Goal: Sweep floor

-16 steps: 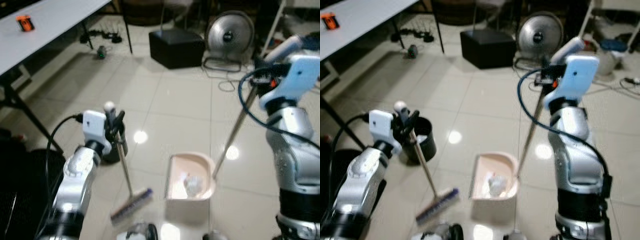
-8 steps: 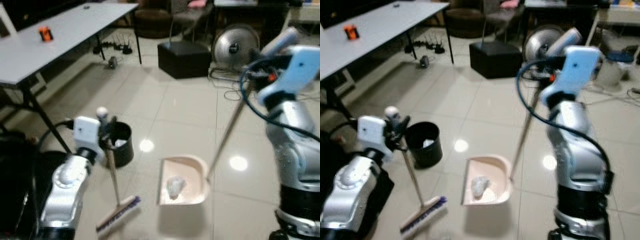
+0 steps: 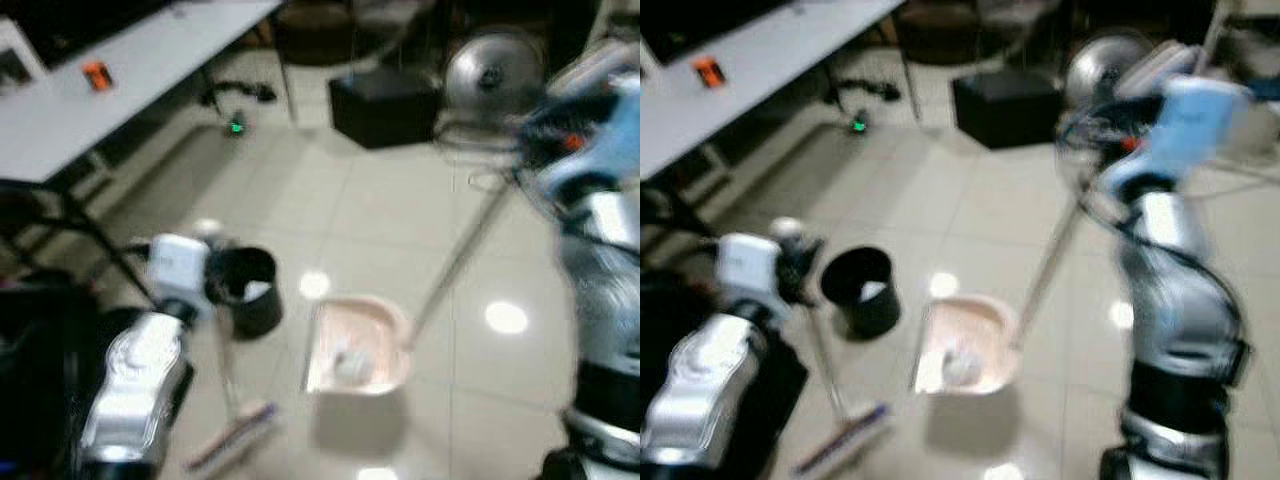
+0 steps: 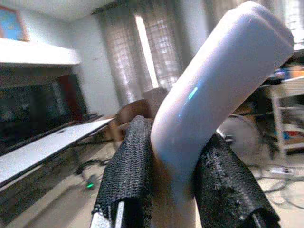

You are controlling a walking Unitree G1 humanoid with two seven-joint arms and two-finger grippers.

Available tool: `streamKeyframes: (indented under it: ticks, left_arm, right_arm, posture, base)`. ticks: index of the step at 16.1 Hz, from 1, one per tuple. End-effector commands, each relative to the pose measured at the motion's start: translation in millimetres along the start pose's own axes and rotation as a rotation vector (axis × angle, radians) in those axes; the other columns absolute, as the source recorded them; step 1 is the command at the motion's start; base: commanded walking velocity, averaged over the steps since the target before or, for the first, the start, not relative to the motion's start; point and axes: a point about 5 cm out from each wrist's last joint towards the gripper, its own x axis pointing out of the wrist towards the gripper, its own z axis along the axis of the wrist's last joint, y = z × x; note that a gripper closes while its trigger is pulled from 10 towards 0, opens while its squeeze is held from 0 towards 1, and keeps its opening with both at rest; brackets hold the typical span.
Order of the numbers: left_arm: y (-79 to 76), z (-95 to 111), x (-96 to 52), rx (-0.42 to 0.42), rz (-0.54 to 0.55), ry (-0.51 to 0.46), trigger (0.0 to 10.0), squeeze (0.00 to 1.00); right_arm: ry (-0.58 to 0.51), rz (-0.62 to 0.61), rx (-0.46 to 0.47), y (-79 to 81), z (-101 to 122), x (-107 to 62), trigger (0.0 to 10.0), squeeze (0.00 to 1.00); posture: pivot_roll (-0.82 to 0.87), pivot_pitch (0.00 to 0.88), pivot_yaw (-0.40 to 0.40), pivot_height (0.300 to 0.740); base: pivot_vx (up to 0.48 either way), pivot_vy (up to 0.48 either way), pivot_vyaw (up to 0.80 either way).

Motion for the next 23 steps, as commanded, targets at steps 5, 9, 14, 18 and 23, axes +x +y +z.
streamKeyframes:
  ticks: [5,9,14,18,23]
  left_arm:
    - [8.3,6,-5.2,0.000,0.079,-0.030,10.0,0.00]
    - [5.8,3,-9.9,-0.010,0.090,-0.022,10.0,0.00]
    - [7.0,2,-11.7,-0.007,0.105,-0.016,10.0,0.00]
    - [5.5,1,-11.8,-0.009,0.101,-0.017,10.0,0.00]
    - [6.6,0,-14.0,-0.001,0.098,-0.008,10.0,0.00]
  right_arm:
    - [-0.068,0.090,0.002,23.0,17,10.0,10.0,0.00]
    - [-0.084,0.092,0.066,26.3,18,13.7,10.0,0.00]
    - [-0.093,0.092,0.119,29.8,19,17.3,10.0,0.00]
    - [-0.092,0.100,0.114,31.5,21,18.3,10.0,0.00]
    - [-0.098,0.075,0.148,27.1,20,18.5,10.0,0.00]
  posture:
    - [0.02,0.000,0.085,0.740]
    - [0.03,0.000,0.076,0.740]
    - [0.03,0.000,0.073,0.740]
    - [0.03,0.000,0.071,0.740]
    - [0.04,0.000,0.075,0.740]
  base:
    - [0.370,0.000,0.31]
    - [0.373,0.000,0.39]
    - [0.370,0.000,0.00]
    - [0.375,0.000,0.37]
    - [0.376,0.000,0.00]
